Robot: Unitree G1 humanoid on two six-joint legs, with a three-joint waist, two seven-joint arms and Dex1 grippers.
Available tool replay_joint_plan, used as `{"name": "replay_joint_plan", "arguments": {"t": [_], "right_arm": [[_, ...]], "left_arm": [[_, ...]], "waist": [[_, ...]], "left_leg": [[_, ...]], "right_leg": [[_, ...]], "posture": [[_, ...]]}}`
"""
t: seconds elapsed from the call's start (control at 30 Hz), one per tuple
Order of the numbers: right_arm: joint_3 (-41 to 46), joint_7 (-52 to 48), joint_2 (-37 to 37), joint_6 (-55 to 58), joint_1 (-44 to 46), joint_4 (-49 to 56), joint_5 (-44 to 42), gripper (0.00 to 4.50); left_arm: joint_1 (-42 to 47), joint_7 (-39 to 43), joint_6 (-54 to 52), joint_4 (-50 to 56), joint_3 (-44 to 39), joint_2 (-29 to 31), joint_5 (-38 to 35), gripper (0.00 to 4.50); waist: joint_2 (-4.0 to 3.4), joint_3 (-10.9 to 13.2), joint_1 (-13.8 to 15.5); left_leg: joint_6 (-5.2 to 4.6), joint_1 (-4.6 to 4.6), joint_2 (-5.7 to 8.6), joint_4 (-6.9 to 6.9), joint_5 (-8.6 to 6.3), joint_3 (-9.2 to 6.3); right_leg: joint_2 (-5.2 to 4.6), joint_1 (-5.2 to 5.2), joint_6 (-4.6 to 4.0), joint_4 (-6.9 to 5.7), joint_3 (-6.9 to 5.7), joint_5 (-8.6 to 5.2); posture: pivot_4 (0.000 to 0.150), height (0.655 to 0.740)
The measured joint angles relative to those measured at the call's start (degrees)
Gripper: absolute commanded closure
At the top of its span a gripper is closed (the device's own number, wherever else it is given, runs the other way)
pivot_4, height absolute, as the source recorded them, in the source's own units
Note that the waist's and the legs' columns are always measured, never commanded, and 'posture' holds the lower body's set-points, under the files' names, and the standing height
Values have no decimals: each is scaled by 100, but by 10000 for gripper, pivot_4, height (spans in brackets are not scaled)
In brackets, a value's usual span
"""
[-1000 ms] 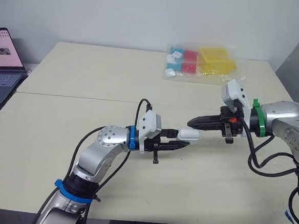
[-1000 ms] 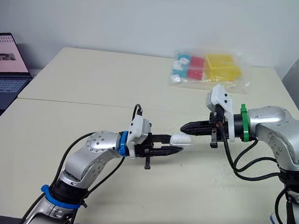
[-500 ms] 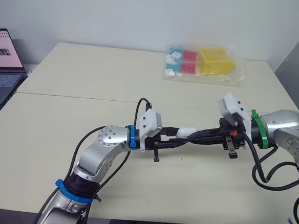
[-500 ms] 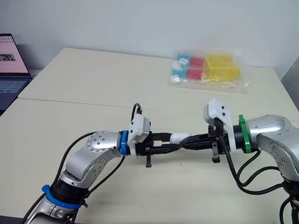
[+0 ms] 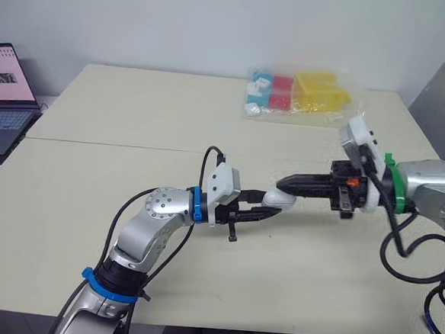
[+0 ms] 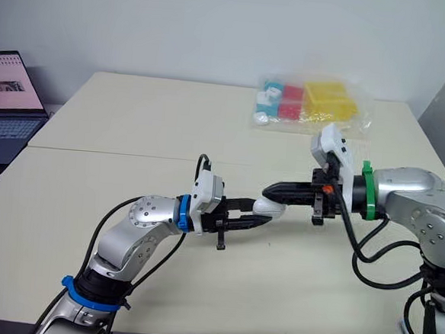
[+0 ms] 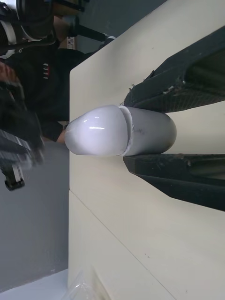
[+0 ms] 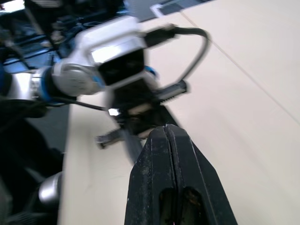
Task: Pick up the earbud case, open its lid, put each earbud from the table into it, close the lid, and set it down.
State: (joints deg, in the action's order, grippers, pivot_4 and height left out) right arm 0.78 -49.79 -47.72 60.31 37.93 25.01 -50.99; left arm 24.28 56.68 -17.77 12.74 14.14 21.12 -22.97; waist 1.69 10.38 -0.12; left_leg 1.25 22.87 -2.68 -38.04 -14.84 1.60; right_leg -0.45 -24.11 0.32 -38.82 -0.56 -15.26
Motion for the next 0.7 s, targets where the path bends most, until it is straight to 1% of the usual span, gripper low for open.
{"name": "replay_joint_plan", "arguments": {"t": [0.13, 0.37, 0.7], "right_arm": [[-125, -21, 4, -169, -12, -22, 255, 45000], [-185, -246, -88, -258, -136, 132, 257, 45000], [-218, -309, -136, -446, -308, 226, 380, 45000]], "left_arm": [[1, -2, 64, -2, 0, -5, 14, 36897], [0, -99, 57, -19, 2, -15, 48, 36897], [-1, -221, -59, -18, 2, -70, 48, 36897]], "waist": [[0, 0, 1], [0, 0, 0], [0, 0, 0]], "left_leg": [[0, 3, 0, 1, 0, -1], [0, 1, -1, 0, 0, -3], [0, 0, 0, 0, 0, -2]], "right_leg": [[0, -1, 0, 3, 0, 0], [0, 0, 0, 1, -2, 0], [0, 0, 0, -1, -1, 0]], "posture": [[1500, 7378], [1500, 7378], [1500, 7378]]}}
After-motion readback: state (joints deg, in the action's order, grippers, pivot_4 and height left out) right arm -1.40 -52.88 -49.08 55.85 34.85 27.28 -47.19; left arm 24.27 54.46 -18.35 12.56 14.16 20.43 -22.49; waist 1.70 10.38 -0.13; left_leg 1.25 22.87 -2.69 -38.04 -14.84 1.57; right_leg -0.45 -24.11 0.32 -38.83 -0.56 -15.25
